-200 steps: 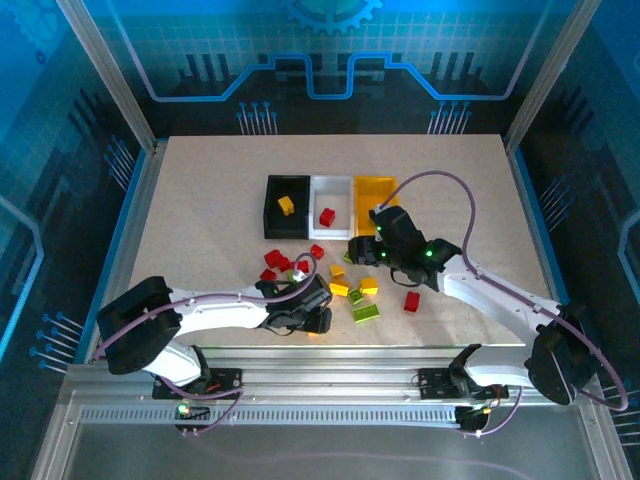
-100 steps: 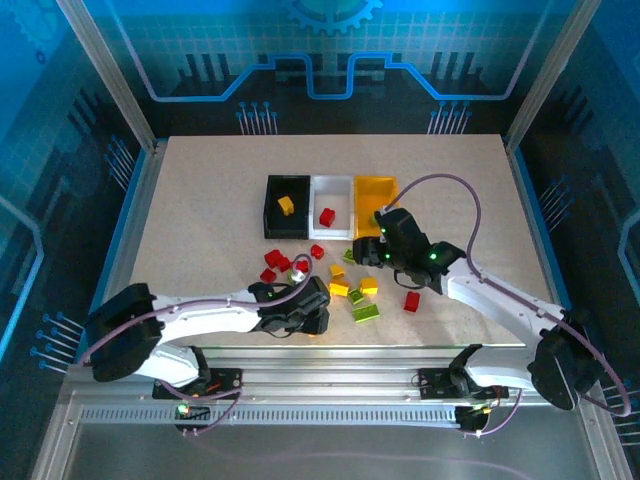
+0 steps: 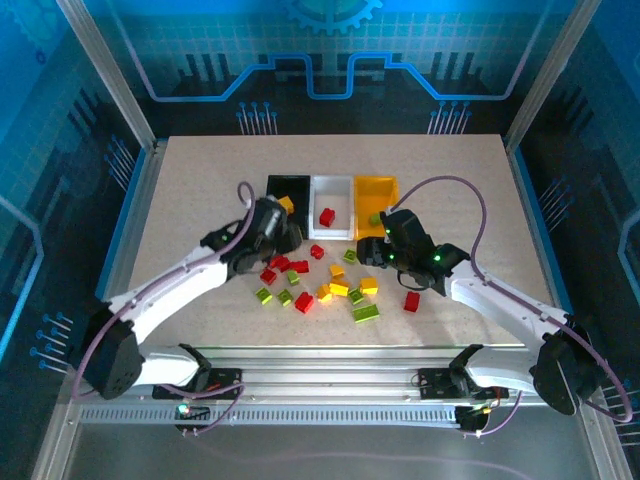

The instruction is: Sort the legos into containers by color

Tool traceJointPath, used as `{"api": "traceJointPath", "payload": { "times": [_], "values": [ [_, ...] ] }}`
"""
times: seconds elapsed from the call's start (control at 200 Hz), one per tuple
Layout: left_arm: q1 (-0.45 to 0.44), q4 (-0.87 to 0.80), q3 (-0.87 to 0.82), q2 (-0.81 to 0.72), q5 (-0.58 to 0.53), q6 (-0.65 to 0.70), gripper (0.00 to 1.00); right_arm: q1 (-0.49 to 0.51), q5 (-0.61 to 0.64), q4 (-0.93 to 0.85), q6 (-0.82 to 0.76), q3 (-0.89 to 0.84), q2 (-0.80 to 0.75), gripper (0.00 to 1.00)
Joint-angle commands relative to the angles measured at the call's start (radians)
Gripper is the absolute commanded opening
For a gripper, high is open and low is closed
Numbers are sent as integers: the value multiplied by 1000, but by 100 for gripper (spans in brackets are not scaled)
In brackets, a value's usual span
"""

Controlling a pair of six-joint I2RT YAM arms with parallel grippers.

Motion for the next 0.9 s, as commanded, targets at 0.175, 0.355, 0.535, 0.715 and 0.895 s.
{"api": "traceJointPath", "payload": {
  "times": [0.175,0.355,0.535,0.715,0.895],
  "values": [
    [151,46,293,346,-23,19,43,-26,-6,4,10,-36,-36,65],
    [169,13,409,485,-91,-4,43,-30,-9,1,14,-51,-51,65],
    [174,10,475,580,-74,-17,47,-37,-7,-20,10,-60,-82,66],
    [171,35,482,598,-44,-36,64,-42,-8,-38,17,-74,-107,67],
    [159,42,481,523,-7,-38,78,-45,-9,-47,31,-92,-121,67]
  ]
}}
